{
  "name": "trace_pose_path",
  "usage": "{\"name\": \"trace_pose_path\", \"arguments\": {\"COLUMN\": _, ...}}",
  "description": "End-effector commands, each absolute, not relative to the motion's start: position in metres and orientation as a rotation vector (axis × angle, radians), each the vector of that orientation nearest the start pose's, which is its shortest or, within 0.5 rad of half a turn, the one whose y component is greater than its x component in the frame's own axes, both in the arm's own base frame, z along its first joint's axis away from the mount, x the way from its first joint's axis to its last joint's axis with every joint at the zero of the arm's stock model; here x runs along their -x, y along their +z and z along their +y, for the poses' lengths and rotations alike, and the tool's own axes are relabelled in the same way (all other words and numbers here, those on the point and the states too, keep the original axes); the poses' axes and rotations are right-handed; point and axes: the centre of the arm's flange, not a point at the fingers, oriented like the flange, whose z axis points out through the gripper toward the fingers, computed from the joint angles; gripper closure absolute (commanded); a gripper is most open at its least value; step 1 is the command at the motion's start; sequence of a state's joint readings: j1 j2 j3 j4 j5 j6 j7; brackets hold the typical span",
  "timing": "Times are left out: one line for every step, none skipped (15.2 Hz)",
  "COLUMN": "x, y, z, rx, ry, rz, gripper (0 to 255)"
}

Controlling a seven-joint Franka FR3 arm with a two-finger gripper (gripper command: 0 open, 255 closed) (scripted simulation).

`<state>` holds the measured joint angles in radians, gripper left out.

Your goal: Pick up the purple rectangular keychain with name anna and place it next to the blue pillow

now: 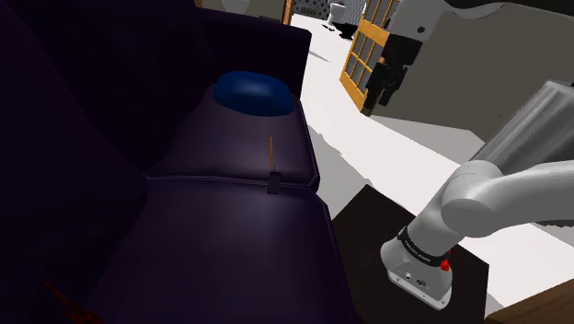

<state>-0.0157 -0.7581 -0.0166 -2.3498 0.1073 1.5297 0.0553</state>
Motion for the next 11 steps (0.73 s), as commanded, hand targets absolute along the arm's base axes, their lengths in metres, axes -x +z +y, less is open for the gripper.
{"name": "trace_pose_path", "arguments": {"x": -0.310, "y": 0.582, "z": 0.000, "rx": 3.020, "ry": 0.096, "rz": 0.123, "gripper": 0}}
{"name": "trace_pose_path", "arguments": {"x": -0.314, "y": 0.574, "z": 0.011, "rx": 3.025, "ry": 0.094, "rz": 0.132, "gripper": 0}}
{"name": "trace_pose_path", "arguments": {"x": -0.318, "y": 0.566, "z": 0.021, "rx": 3.030, "ry": 0.091, "rz": 0.141, "gripper": 0}}
{"name": "trace_pose_path", "arguments": {"x": -0.322, "y": 0.558, "z": 0.031, "rx": 3.036, "ry": 0.089, "rz": 0.150, "gripper": 0}}
{"name": "trace_pose_path", "arguments": {"x": -0.327, "y": 0.550, "z": 0.041, "rx": 3.041, "ry": 0.086, "rz": 0.158, "gripper": 0}}
{"name": "trace_pose_path", "arguments": {"x": -0.331, "y": 0.542, "z": 0.051, "rx": 3.046, "ry": 0.083, "rz": 0.167, "gripper": 0}}
{"name": "trace_pose_path", "arguments": {"x": -0.336, "y": 0.534, "z": 0.061, "rx": 3.051, "ry": 0.081, "rz": 0.176, "gripper": 0}}
{"name": "trace_pose_path", "arguments": {"x": -0.340, "y": 0.525, "z": 0.071, "rx": 3.057, "ry": 0.078, "rz": 0.185, "gripper": 0}}
{"name": "trace_pose_path", "arguments": {"x": -0.345, "y": 0.517, "z": 0.081, "rx": 3.062, "ry": 0.075, "rz": 0.194, "gripper": 0}}
{"name": "trace_pose_path", "arguments": {"x": -0.350, "y": 0.509, "z": 0.090, "rx": 3.067, "ry": 0.073, "rz": 0.203, "gripper": 0}}
{"name": "trace_pose_path", "arguments": {"x": -0.355, "y": 0.500, "z": 0.100, "rx": 3.072, "ry": 0.070, "rz": 0.212, "gripper": 0}}
